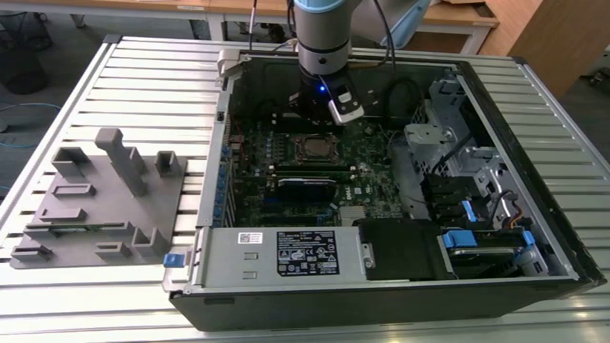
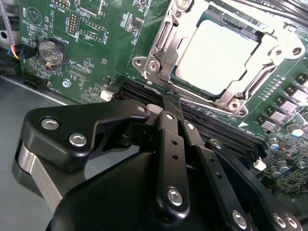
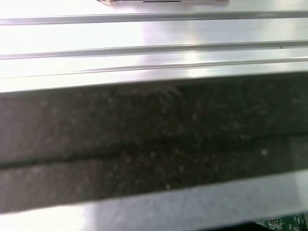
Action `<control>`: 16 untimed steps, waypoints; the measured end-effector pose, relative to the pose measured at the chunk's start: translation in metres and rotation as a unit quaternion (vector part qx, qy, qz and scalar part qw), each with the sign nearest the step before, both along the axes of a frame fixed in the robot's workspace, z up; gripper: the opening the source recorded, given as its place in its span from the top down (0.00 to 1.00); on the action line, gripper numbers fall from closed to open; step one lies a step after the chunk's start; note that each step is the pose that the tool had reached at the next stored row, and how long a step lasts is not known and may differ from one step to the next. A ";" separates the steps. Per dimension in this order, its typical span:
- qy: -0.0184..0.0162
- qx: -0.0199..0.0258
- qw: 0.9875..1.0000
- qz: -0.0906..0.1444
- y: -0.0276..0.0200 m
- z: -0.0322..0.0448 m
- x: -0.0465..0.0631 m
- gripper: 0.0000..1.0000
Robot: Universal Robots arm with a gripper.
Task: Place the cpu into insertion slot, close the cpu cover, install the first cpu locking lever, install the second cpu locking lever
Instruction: 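Install the first cpu locking lever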
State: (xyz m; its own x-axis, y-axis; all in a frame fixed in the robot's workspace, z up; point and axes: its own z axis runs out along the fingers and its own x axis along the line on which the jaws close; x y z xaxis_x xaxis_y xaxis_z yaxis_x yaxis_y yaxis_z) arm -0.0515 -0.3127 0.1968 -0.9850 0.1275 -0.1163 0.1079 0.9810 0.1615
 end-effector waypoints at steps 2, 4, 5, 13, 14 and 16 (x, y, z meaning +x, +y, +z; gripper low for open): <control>0.000 0.000 1.000 -0.003 0.0000 -0.0001 0.000 0.90; 0.000 0.000 1.000 -0.006 0.0000 -0.0001 0.000 0.90; 0.000 0.000 1.000 -0.008 0.0000 -0.0002 0.000 0.90; -0.001 0.000 1.000 -0.016 -0.0001 -0.0003 0.000 0.90; -0.001 -0.001 1.000 -0.016 0.0000 -0.0003 0.000 0.90; -0.001 0.000 1.000 -0.016 0.0000 -0.0003 0.000 0.90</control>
